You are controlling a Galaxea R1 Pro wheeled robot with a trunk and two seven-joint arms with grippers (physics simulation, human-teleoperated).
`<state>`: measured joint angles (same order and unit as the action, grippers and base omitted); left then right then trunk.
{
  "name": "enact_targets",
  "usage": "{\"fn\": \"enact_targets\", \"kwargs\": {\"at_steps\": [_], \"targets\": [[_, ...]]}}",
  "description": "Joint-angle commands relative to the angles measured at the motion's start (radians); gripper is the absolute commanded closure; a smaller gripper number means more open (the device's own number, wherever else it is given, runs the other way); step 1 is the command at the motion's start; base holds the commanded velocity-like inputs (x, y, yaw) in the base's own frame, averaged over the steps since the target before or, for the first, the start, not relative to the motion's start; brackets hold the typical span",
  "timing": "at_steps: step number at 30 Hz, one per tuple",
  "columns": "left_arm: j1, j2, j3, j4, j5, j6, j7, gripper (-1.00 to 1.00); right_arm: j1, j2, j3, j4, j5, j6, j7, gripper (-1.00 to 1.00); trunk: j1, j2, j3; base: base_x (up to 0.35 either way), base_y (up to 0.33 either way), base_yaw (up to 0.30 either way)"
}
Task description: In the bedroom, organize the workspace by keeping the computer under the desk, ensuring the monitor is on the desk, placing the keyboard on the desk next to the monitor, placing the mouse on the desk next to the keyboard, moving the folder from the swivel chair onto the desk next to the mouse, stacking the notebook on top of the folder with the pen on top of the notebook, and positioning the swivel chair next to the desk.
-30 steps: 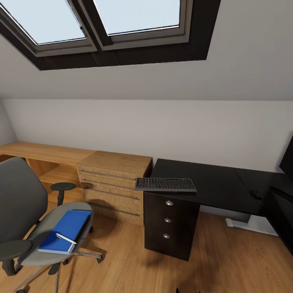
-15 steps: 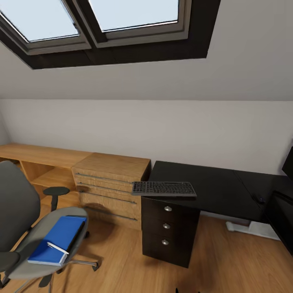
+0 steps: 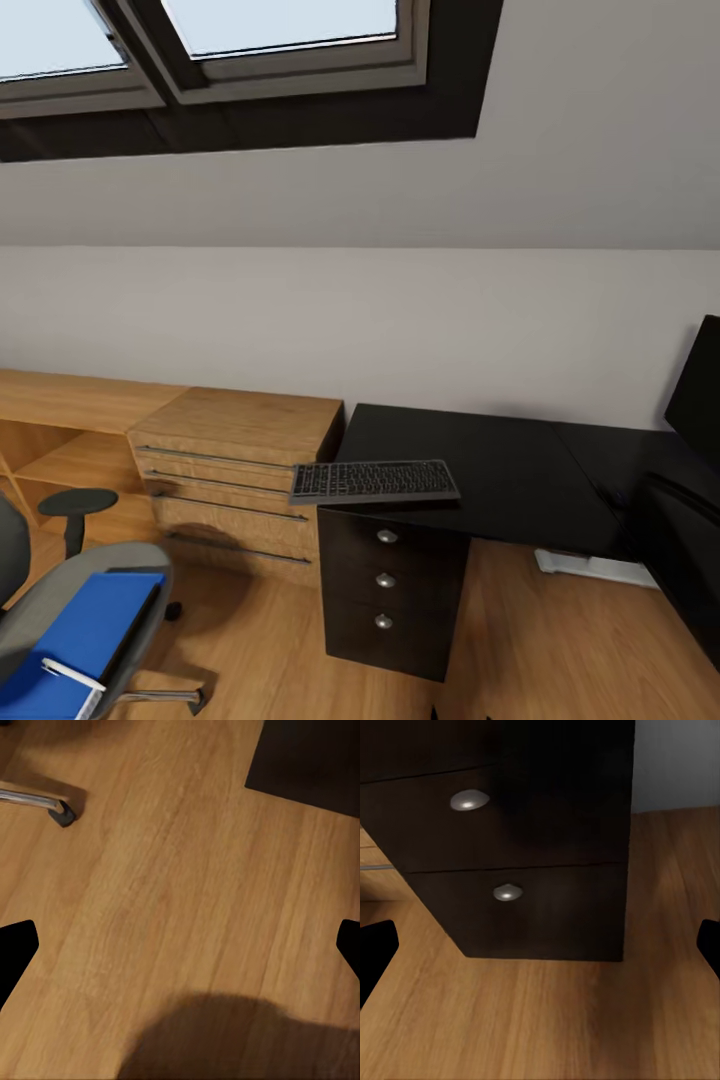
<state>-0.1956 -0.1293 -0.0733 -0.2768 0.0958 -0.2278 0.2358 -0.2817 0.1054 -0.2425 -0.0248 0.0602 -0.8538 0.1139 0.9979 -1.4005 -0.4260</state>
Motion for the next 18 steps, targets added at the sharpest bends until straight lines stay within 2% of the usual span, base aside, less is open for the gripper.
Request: {"fn": "enact_targets", "kwargs": {"at_steps": [1, 12, 18], "targets": [[-0.001, 0.000, -0.008, 0.001, 0.010, -0.004, 0.005, -1.00, -0.001, 0.000, -0.009, 0.000, 0.006, -0.002, 0.004, -1.00, 0.000, -0.001, -0.001, 0.175, -0.002, -0.009], [-0.001, 0.000, -0.008, 0.001, 0.010, -0.004, 0.005, -1.00, 0.000, -0.002, -0.010, -0.001, 0.006, 0.001, 0.003, -1.00, 0.000, -0.001, -0.001, 0.151, 0.000, -0.002], [-0.001, 0.000, -0.008, 0.001, 0.010, -0.004, 0.005, -1.00, 0.000, -0.003, -0.010, -0.002, 0.006, 0.001, 0.003, -1.00, 0.000, -0.001, -0.001, 0.049, 0.000, -0.027]]}}
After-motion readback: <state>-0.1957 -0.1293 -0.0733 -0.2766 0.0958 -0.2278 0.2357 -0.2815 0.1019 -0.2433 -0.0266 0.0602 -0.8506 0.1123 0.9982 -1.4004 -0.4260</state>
